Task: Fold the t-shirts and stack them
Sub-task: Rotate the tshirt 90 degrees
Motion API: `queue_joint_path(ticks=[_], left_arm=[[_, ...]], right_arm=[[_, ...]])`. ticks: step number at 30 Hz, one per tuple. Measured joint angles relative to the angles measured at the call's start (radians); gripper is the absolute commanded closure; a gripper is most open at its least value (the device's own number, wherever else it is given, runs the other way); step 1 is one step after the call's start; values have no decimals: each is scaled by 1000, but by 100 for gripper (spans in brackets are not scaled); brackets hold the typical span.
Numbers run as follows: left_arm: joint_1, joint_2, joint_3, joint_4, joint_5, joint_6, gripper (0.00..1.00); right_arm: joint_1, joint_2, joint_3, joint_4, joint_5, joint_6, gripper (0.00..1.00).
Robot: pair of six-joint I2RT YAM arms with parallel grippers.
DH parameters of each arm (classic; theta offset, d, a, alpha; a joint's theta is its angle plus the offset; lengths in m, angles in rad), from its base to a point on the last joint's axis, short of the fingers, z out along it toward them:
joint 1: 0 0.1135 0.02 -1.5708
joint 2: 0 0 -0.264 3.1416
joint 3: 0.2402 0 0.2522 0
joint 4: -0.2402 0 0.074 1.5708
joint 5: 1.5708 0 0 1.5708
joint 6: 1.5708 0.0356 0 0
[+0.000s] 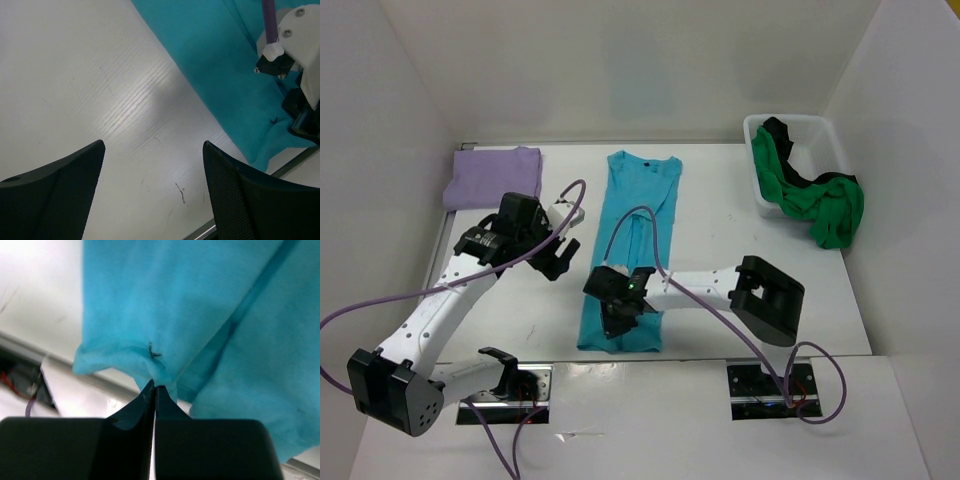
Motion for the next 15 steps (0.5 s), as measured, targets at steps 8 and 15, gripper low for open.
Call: queue_joint_path(ticks=[8, 15], left_arm=[[-16, 0, 0, -11, -8, 36, 14], [-166, 0, -2, -28, -121, 178, 11]], right_arm=[[-16, -132, -136, 48, -159, -19, 83], [-58, -147, -214, 35, -180, 7, 57]])
